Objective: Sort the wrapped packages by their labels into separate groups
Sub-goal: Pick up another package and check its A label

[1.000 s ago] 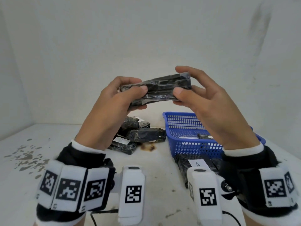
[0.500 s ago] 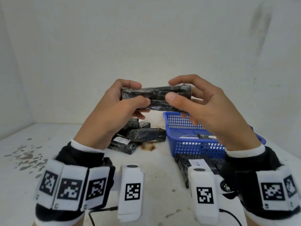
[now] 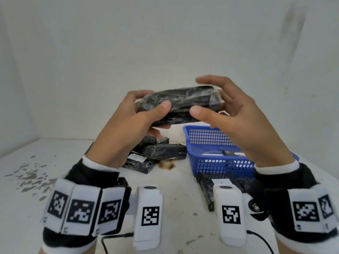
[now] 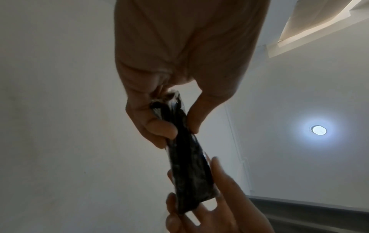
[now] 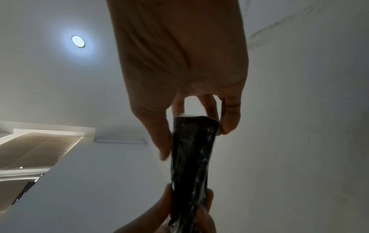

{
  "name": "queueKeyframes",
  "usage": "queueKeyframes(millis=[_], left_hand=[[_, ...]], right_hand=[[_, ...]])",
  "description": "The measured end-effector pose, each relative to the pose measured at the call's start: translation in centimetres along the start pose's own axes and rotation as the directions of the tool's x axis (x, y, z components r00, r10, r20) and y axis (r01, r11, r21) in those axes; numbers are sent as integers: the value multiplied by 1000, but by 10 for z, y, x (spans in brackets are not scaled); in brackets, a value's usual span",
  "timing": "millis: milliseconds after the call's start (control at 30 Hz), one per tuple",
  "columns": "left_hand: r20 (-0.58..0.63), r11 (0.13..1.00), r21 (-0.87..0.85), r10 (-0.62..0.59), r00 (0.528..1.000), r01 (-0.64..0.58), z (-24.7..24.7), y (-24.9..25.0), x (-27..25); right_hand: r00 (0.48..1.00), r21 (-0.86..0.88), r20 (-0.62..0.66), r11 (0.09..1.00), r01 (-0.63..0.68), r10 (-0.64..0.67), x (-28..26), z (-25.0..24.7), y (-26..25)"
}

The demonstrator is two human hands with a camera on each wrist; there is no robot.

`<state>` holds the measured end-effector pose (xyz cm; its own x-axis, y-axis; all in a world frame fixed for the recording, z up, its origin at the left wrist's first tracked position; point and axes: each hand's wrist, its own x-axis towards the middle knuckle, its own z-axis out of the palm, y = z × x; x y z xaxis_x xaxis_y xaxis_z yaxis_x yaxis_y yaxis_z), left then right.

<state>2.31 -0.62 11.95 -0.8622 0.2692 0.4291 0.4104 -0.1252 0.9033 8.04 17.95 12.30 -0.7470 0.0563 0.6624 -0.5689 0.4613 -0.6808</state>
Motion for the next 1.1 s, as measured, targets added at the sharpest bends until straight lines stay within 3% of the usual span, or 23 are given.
queueKeyframes(millis=[133,600,767,1100], left_hand=[[-5,994,-67,80,997,-80,-2,2,-1],[10,993,-83,84,996,-83,-3,-2,3],[14,996,27,84,996,-85,-3,0,-1],[27,995,60,80,996,-81,0,4,-4]], right_hand=[[999,53,-12,998,-33,34,1,-1,-1],[996,49,-33,996,-78,80,1,2,0],[997,59,-40,996,-66,68,-1,6,-3],[1000,39,-24,999,-8,9,-3,11,-3]])
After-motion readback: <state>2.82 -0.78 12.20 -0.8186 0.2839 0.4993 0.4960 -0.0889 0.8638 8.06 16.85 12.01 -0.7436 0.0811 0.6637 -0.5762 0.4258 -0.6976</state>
